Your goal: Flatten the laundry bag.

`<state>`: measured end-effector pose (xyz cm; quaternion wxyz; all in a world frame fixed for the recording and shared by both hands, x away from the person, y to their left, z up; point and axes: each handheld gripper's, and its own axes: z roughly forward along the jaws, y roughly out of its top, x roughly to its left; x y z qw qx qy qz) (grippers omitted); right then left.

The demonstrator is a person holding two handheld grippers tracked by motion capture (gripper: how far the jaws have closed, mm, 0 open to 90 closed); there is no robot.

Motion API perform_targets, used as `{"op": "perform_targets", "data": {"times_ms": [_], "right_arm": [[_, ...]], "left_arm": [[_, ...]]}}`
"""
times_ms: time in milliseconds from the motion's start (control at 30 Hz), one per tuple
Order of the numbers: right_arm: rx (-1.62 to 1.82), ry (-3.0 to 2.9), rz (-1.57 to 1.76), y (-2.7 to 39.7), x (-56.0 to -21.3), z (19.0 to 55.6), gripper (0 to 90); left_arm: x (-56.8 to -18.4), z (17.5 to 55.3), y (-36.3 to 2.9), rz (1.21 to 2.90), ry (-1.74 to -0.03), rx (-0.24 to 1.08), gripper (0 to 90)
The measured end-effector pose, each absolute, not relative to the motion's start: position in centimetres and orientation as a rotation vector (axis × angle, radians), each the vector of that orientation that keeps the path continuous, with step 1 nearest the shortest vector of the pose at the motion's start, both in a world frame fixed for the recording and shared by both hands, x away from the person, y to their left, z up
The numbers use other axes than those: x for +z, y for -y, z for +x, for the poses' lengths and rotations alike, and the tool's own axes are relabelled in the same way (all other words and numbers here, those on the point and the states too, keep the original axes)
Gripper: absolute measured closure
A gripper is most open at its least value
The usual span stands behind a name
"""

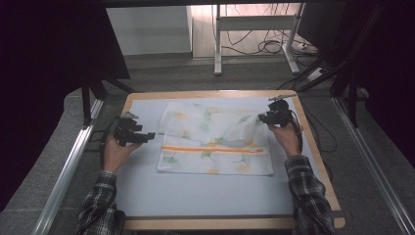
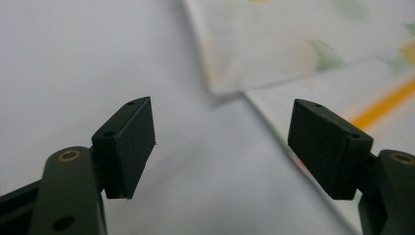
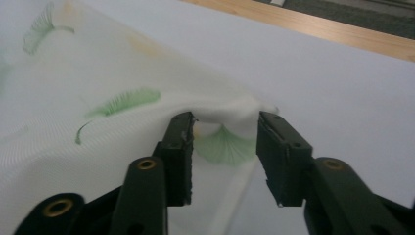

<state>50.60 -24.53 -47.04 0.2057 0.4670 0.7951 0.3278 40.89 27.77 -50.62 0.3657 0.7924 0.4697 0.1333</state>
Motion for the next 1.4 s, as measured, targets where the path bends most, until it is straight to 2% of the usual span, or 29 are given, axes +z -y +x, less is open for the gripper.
{"op": "perform_targets", "data": {"times_ms": [167,233,467,533,600,667,700,800,900,1167,1233,1267,1300,1333,1400], "right_arm": [[0.958,-2.253,1.322,26.6,-47.7,47.7,46.8],[0.936,-2.287,1.312,26.9,-48.5,46.7,47.1],[0.845,-2.438,1.276,26.2,-50.5,44.3,50.7],[0.783,-2.423,1.23,25.6,-51.0,43.6,55.8],[0.784,-2.413,1.241,25.2,-51.0,43.2,65.3],[0.789,-2.42,1.233,25.0,-50.9,43.0,80.0],[0.779,-2.433,1.221,24.8,-50.9,42.8,85.9],[0.759,-2.44,1.2,24.7,-50.8,42.5,87.8],[0.764,-2.475,1.2,24.7,-50.6,41.8,87.9],[0.784,-2.536,1.164,25.2,-50.1,38.0,87.4],[0.781,-2.554,1.149,25.3,-50.1,36.9,86.3],[0.776,-2.559,1.146,25.4,-50.1,36.5,85.0],[0.774,-2.552,1.135,25.5,-50.0,36.1,80.0],[0.793,-2.531,1.137,25.7,-49.7,35.8,74.0],[0.862,-2.464,1.144,26.3,-49.0,35.5,61.8]], "left_arm": [[-51.8,39.9,-24.8,2.09,-1.125,0.254,25.6],[-52.3,40.0,-23.2,2.169,-1.122,0.289,28.9],[-53.4,39.3,-21.0,2.266,-1.081,0.354,39.9],[-53.4,39.2,-21.2,2.246,-1.101,0.321,46.2],[-53.5,39.1,-21.4,2.216,-1.122,0.326,50.3],[-53.5,39.1,-21.8,2.205,-1.126,0.31,59.4],[-53.5,39.1,-22.0,2.2,-1.113,0.285,68.8],[-53.6,38.9,-22.3,2.177,-1.107,0.237,80.6],[-53.4,38.1,-22.2,2.2,-1.093,0.211,83.9],[-52.6,31.7,-21.8,2.278,-1.04,0.182,82.7],[-52.7,30.4,-21.8,2.284,-1.033,0.185,78.9],[-52.7,29.8,-21.9,2.286,-1.025,0.219,74.4],[-52.5,29.5,-22.1,2.281,-1.012,0.265,60.3],[-52.2,29.4,-22.4,2.254,-1.008,0.313,50.2],[-51.5,29.9,-23.3,2.175,-1.043,0.37,41.0]]}}
